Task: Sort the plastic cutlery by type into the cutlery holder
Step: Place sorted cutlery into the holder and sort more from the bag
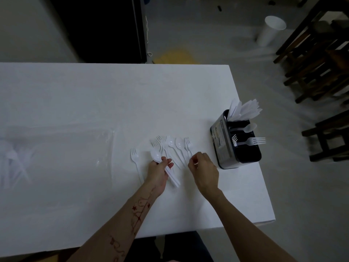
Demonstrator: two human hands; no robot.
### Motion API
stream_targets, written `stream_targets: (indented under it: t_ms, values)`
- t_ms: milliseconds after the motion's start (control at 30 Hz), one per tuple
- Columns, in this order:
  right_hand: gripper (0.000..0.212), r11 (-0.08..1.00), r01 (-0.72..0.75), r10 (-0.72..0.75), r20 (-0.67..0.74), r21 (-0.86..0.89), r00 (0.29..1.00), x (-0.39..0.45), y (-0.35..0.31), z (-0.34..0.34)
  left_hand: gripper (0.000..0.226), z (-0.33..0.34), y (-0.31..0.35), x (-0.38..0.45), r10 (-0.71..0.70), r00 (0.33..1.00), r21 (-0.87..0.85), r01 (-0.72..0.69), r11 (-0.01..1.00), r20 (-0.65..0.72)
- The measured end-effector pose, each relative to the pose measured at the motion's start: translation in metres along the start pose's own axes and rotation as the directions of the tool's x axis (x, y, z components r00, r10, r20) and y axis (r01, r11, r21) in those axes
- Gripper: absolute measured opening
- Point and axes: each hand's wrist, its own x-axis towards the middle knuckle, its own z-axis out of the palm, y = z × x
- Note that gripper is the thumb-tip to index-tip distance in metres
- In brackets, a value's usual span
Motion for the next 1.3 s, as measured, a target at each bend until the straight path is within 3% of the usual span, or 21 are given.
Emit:
stream_targets:
  t_ms: [200,400,500,633,767,867,967,1100,1200,1300]
  values:
    - [0.025,0.994,-0.071,0.079,0.097,-0.089,0.992,-0.002,0.000,0.009,0.012,-0.001,0.001,0.000,0.004,1.000,0.001,-0.004,1.000,-0.013]
    - [0.012,0.984,-0.114,0.130,0.120,-0.135,0.984,0.004,0.001,0.008,0.007,-0.008,0.000,0.001,-0.004,1.000,0.014,0.004,1.000,0.002]
    - [0.010,0.983,-0.183,0.177,0.139,0.031,0.974,0.006,0.005,0.006,0.009,-0.010,-0.001,0.001,-0.010,1.000,0.010,0.010,1.000,0.001]
    - [0.006,0.873,-0.158,0.027,0.277,0.462,0.960,0.004,-0.001,-0.005,0.007,-0.009,-0.001,0.002,0.022,0.998,0.019,-0.023,1.000,0.054]
    - [0.006,0.824,-0.175,-0.115,0.462,0.539,0.879,0.001,-0.015,-0.010,0.018,-0.007,0.002,-0.002,0.068,0.989,0.007,-0.069,0.998,0.131]
    - [0.006,0.846,-0.193,0.002,0.358,0.497,0.934,0.004,-0.018,-0.003,0.008,-0.009,0.005,-0.003,0.120,0.992,-0.002,-0.120,0.993,0.043]
    - [0.021,0.966,-0.159,0.128,0.157,0.204,0.979,0.011,-0.016,0.009,0.012,-0.015,0.009,-0.005,0.090,0.995,-0.076,-0.092,0.993,-0.041]
    - [0.018,0.990,-0.139,0.140,0.175,-0.016,0.975,0.015,-0.022,0.018,0.010,-0.034,0.008,-0.008,0.035,0.994,-0.166,-0.052,0.985,-0.102]
    - [0.015,0.968,-0.250,0.240,0.223,0.016,0.945,0.017,-0.026,0.020,0.010,-0.045,0.007,-0.009,0.026,0.993,-0.187,-0.047,0.981,-0.115]
    - [0.013,0.908,-0.338,0.297,0.191,0.246,0.936,0.013,-0.028,0.017,0.011,-0.046,0.010,-0.009,0.026,0.995,-0.194,-0.044,0.980,-0.093]
